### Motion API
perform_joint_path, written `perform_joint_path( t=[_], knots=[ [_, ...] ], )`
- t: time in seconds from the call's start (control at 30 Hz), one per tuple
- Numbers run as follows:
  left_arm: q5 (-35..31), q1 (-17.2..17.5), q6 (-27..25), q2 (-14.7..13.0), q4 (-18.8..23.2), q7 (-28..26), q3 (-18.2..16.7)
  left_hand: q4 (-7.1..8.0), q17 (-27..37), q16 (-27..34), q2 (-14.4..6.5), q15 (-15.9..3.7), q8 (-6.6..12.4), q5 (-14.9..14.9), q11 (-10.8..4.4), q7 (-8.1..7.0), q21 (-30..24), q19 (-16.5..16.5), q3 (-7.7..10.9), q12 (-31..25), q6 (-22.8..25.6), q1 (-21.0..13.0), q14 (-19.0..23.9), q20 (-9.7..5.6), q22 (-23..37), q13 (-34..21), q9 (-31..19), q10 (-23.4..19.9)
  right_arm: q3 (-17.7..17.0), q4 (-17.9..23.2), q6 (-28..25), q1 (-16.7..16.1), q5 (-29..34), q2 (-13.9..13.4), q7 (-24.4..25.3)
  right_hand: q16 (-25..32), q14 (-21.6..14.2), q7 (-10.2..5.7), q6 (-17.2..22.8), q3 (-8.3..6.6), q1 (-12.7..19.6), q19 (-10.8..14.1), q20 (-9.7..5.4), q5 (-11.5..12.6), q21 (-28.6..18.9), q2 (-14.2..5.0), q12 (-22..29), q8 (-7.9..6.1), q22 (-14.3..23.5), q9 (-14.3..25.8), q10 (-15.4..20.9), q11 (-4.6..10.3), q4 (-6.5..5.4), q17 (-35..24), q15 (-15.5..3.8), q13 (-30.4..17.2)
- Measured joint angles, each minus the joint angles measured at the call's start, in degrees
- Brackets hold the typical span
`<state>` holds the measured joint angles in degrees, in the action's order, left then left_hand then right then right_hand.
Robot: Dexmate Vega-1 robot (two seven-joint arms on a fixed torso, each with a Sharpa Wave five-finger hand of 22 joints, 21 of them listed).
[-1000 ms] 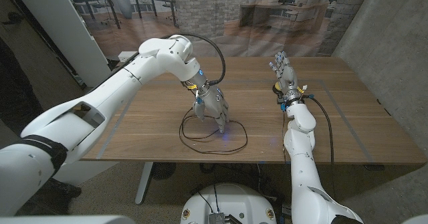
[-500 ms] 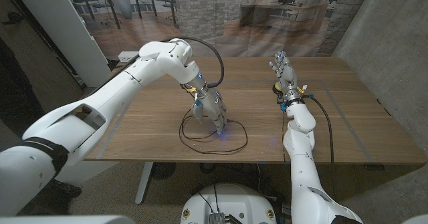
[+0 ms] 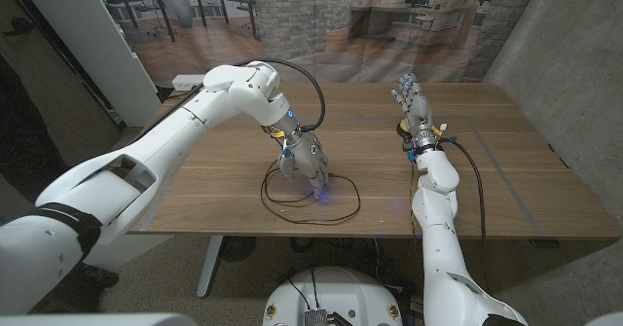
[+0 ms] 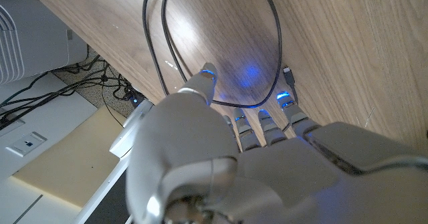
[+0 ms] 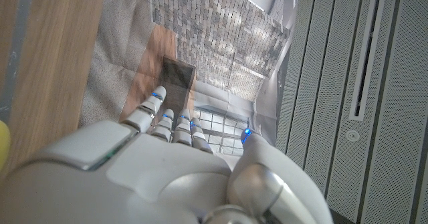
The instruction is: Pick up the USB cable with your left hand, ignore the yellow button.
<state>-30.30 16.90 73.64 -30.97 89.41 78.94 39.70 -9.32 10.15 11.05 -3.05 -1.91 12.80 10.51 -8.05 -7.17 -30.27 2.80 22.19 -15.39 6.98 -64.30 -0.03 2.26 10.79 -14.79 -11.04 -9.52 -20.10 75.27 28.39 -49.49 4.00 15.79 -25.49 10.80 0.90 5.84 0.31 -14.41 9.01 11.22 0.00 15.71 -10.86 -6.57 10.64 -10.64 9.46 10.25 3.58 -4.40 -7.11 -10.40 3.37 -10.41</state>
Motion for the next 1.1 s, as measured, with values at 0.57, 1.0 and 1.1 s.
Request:
perform_joint_path(
  t=[0.57,1.0,1.1],
  knots=[
    [-5.5,1.8,3.5,1.5,-0.2,-2.0,-2.9,0.61,0.0,-0.5,-0.4,-0.15,-1.17,0.0,1.90,1.02,1.1,0.3,-1.44,2.5,-1.5,-0.6,-1.8,0.32,0.0,0.7,0.0,5.7,0.1,1.1,0.2,-0.9,0.0,0.3,0.2,0.0,0.0,0.00,0.0,-0.24,0.0,0.0,-0.02,0.0,0.0,0.00,0.4,0.00,0.0,0.0,0.6,0.00,0.24,0.0,0.00,0.0],
    [-8.4,2.2,4.7,2.2,-0.6,-3.4,-3.7,0.53,-0.3,0.5,-1.0,-0.04,-0.89,0.0,0.66,0.31,1.3,-0.7,-2.94,-1.0,-0.3,-1.2,1.7,0.40,0.0,0.9,0.0,-3.4,0.2,1.6,0.8,-1.4,0.2,0.7,0.9,0.0,0.0,0.00,0.0,-0.13,0.0,0.1,-0.11,0.0,0.0,0.00,0.4,0.00,0.0,0.0,0.6,0.00,0.34,0.0,0.00,0.0],
    [-8.5,2.1,4.7,2.2,-0.8,-3.4,-3.5,0.52,-0.3,0.8,-0.7,-0.28,-0.89,0.0,0.58,0.21,1.3,-0.8,-2.95,-1.8,0.4,-1.5,2.8,0.41,0.0,0.8,0.0,-5.6,0.2,1.7,0.9,-1.5,0.2,0.8,1.0,0.0,-0.4,0.00,0.0,0.00,0.0,0.5,-0.10,0.0,0.0,0.00,0.4,0.00,0.0,0.0,0.6,0.00,0.48,0.0,-0.01,0.0]
  ],
)
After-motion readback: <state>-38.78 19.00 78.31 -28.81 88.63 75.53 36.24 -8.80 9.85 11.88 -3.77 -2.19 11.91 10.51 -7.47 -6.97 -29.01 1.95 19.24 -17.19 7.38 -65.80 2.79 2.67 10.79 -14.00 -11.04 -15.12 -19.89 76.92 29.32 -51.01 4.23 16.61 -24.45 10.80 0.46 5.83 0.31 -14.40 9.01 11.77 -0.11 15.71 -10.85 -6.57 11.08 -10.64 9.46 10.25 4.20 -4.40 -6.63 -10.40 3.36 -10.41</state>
